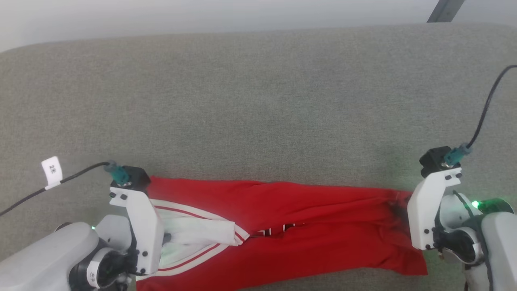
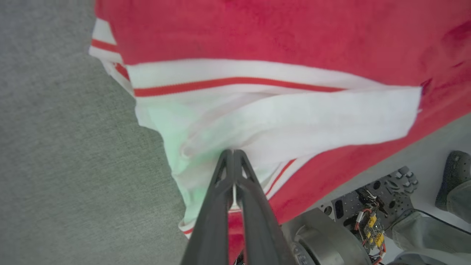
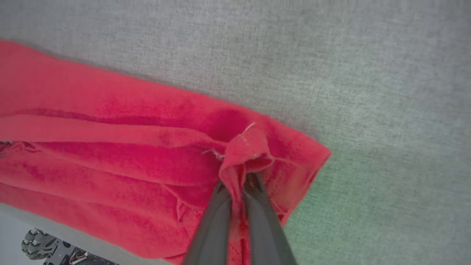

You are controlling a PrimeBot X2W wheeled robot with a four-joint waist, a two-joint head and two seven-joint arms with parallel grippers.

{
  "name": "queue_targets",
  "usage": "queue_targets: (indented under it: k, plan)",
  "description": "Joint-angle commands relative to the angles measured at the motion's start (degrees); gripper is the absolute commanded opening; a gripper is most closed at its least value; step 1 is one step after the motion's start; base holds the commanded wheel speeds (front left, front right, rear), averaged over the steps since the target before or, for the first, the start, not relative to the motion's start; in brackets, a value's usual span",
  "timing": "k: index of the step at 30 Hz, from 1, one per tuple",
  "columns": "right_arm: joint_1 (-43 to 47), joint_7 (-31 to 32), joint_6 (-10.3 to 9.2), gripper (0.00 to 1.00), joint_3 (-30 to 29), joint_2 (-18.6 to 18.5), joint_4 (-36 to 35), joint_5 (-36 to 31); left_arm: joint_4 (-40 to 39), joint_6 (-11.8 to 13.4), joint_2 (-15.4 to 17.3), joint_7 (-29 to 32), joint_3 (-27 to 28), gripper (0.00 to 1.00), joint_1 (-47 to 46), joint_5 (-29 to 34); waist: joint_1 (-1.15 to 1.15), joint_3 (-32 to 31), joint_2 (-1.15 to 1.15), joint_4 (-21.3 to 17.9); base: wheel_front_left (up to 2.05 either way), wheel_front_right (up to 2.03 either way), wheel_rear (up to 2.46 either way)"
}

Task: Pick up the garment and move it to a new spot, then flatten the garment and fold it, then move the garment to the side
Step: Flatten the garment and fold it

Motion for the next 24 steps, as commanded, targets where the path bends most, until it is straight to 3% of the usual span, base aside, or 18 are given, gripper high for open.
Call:
queue_targets:
  k: [1, 7, 13, 19, 23, 24]
  plan:
    - [-0.7, -0.6, 0.03, 1.0, 0.2, 0.4, 0.8, -0.2, 1.5, -0.6, -0.4, -1.2, 0.7, 1.0, 1.1, -0.9, 0.0, -0.3, 0.0, -0.1, 0.0, 0.0, 0.0]
    - [-0.2, -1.0, 0.03, 1.0, 1.2, -0.6, 0.5, 1.2, 3.3, -2.2, -0.3, -6.3, 2.6, 1.0, 2.9, -0.9, 0.0, -1.9, 0.0, -0.3, 0.0, 0.0, 0.0]
    - [2.1, -0.1, 0.03, 1.0, -0.8, -2.0, -1.2, 2.4, 1.8, -2.7, 1.5, -15.9, 5.7, 1.0, 5.1, 1.1, 0.0, -3.5, 0.0, -0.3, 0.0, 0.0, 0.0]
    - [4.6, 1.1, 0.03, 1.0, -4.1, -2.5, -2.4, 2.4, 1.6, -1.1, 3.0, -26.8, 9.6, 1.0, 8.5, 2.7, 0.0, -4.6, 0.0, 0.0, 0.0, 0.0, 0.0]
    - [6.1, 1.6, 0.03, 1.0, -5.6, -2.2, -2.6, 2.4, 3.2, 0.1, 3.2, -37.3, 12.9, 1.0, 11.3, 4.2, 0.0, -4.9, 0.0, 0.5, 0.0, 0.0, 0.0]
    - [6.1, 1.6, 0.03, 1.0, -5.6, -2.2, -2.6, 2.4, 3.2, 0.1, 3.2, -37.3, 12.9, 1.0, 11.3, 4.2, 0.0, -4.9, 0.0, 0.5, 0.0, 0.0, 0.0]
